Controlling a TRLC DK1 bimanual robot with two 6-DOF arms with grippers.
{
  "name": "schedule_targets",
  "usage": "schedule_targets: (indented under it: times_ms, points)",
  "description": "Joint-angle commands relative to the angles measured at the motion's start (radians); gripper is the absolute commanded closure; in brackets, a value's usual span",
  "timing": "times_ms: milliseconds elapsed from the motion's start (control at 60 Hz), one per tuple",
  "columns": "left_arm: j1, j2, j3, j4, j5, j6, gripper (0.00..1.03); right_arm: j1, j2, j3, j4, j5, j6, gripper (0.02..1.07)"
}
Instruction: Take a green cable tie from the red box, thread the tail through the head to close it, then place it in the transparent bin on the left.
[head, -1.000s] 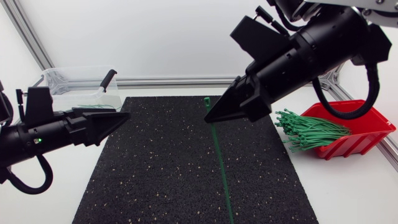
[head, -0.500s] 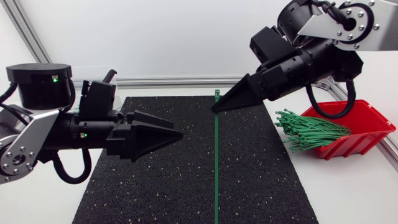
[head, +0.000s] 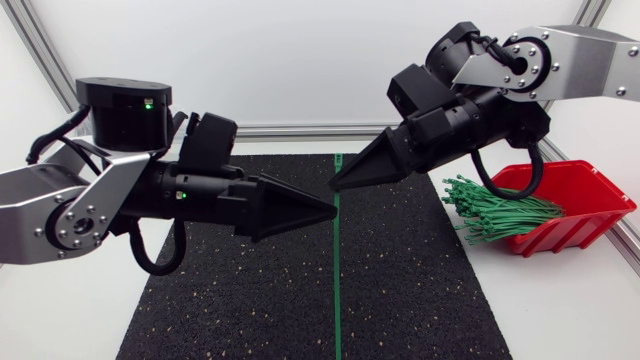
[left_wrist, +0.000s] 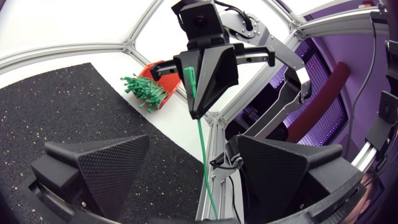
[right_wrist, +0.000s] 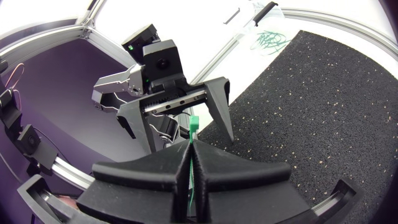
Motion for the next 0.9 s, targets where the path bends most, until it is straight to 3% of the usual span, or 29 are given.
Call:
schedule_targets:
  times_ms: [0, 233, 417, 500, 783, 883]
  points:
    - [-0.030, 0.036, 0.027, 0.031, 0.015, -0.037, 0.05, 0.000, 0.008, -0.041, 0.008, -0.032, -0.004, 1.02]
    - [-0.056, 0.073, 0.042, 0.077, 0.018, -0.083, 0.08, -0.019, -0.010, -0.074, 0.020, -0.059, -0.016, 1.01]
    - [-0.056, 0.056, 0.026, 0.079, 0.021, -0.089, 0.22, -0.023, -0.027, -0.080, 0.023, -0.064, -0.020, 1.01]
    - [-0.052, 0.054, 0.021, 0.080, 0.027, -0.089, 0.24, -0.022, -0.036, -0.087, 0.031, -0.064, -0.022, 1.01]
    - [-0.036, 0.056, 0.010, 0.123, 0.029, -0.116, 0.71, -0.019, -0.049, -0.101, 0.037, -0.061, -0.027, 1.01]
    - [-0.033, 0.054, 0.009, 0.138, 0.029, -0.129, 0.80, -0.019, -0.055, -0.103, 0.040, -0.061, -0.027, 1.01]
